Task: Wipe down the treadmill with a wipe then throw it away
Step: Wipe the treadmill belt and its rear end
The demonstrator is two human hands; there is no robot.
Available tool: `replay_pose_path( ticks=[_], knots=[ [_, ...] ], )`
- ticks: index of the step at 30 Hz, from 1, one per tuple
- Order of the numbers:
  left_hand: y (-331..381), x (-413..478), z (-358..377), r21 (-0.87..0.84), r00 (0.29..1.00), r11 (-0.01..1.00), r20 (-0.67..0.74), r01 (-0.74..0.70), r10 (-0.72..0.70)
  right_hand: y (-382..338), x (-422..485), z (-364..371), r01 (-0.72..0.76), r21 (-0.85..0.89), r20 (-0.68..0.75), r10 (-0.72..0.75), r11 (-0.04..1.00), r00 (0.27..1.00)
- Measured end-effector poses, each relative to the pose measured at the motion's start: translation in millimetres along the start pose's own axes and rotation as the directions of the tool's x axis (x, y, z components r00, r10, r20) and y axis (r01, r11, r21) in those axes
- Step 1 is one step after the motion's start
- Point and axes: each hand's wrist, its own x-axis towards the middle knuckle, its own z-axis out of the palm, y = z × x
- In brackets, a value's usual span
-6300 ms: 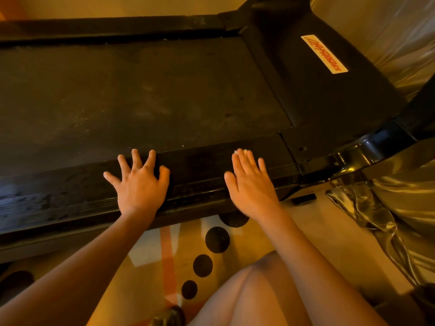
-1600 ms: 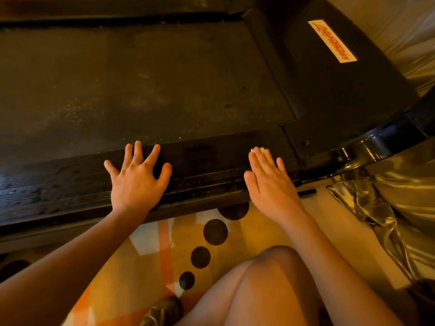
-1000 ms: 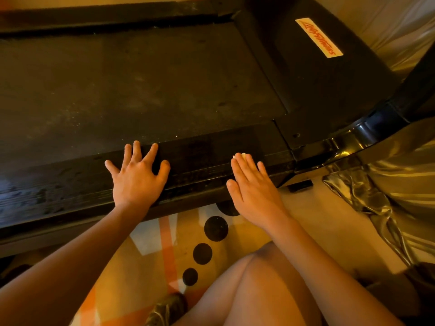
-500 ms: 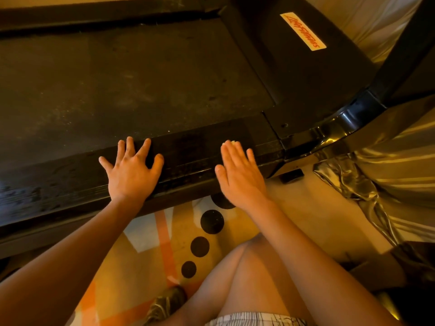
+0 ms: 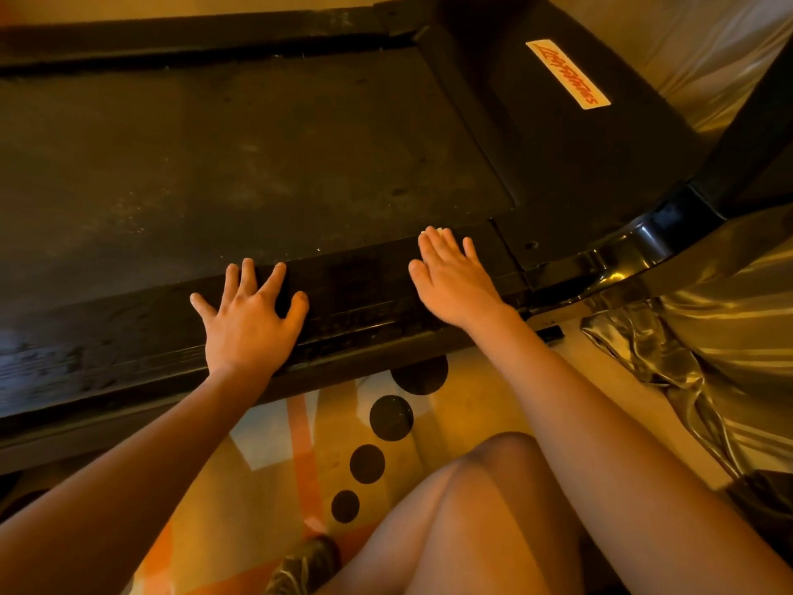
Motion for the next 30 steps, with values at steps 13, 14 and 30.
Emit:
replay_pose_path(
  ticks=[13, 14, 30],
  knots=[
    [5.0, -2.9, -2.6, -0.010, 1.000, 1.000, 0.008, 0.015, -0.015, 23.8, -56.6, 8.9, -0.021, -0.060, 0.052, 0.024, 0.998, 0.998],
    [5.6, -3.4, -2.5, -0.012, 1.000, 1.000, 0.008, 0.016, -0.016, 23.7, -42.1, 4.5, -0.035, -0.058, 0.046, 0.038, 0.998, 0.998],
    [2.6, -2.9, 0.8, -0.016, 1.000, 1.000, -0.019, 0.002, -0.002, 19.6, -9.7, -7.4, -0.084, -0.044, 0.012, 0.084, 0.996, 0.996]
  ],
)
